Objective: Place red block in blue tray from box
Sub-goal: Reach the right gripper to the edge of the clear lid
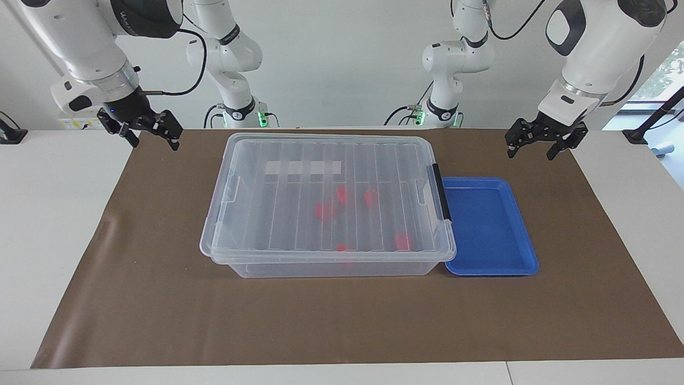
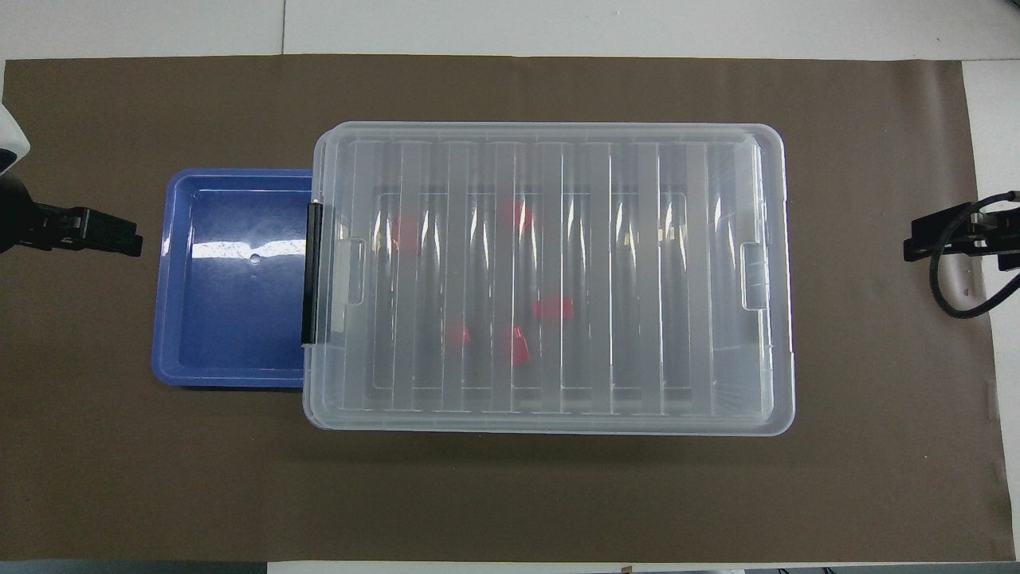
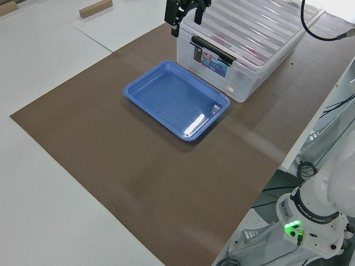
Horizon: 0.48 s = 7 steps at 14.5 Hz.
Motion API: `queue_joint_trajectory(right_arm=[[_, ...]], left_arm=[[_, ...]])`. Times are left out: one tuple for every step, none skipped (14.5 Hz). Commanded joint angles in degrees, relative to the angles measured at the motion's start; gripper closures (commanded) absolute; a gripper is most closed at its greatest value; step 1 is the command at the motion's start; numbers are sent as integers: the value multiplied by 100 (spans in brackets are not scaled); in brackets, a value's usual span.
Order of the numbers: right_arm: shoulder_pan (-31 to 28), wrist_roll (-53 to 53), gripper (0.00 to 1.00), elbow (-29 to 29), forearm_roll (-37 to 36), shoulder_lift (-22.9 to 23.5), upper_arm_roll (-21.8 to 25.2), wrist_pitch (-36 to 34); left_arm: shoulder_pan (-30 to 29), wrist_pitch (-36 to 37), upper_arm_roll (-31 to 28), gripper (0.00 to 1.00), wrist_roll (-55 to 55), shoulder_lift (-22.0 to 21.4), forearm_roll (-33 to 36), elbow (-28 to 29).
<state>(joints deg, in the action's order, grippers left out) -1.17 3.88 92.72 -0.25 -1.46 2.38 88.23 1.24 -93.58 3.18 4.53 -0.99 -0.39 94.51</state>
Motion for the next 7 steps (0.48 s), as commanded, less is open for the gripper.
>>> queue_joint_trajectory(right_arm=[[-41,-89,0,79,-10,-39,-27,107],[-41,-89,0,71,-10,-39,-27,107],[-41,-98,0,79,-10,-39,-27,107],[-41,-80,0,79,-1,-39,-27,125],[-41,-63,0,79,8,-39,-27,151],[-41,-63,0,123,16,-48,-27,273],[-59,-28,0,193,86,-74,-27,370]], left_arm=[[-45,112,34,0,39,-59,83,-20],[-45,112,34,0,39,-59,83,-20],[-45,112,34,0,39,-59,83,-20],[-45,112,34,0,39,-59,83,-20],[-45,112,34,0,39,-59,83,-20],[-45,112,34,0,39,-59,83,-20],[-45,112,34,0,39,-59,83,-20]])
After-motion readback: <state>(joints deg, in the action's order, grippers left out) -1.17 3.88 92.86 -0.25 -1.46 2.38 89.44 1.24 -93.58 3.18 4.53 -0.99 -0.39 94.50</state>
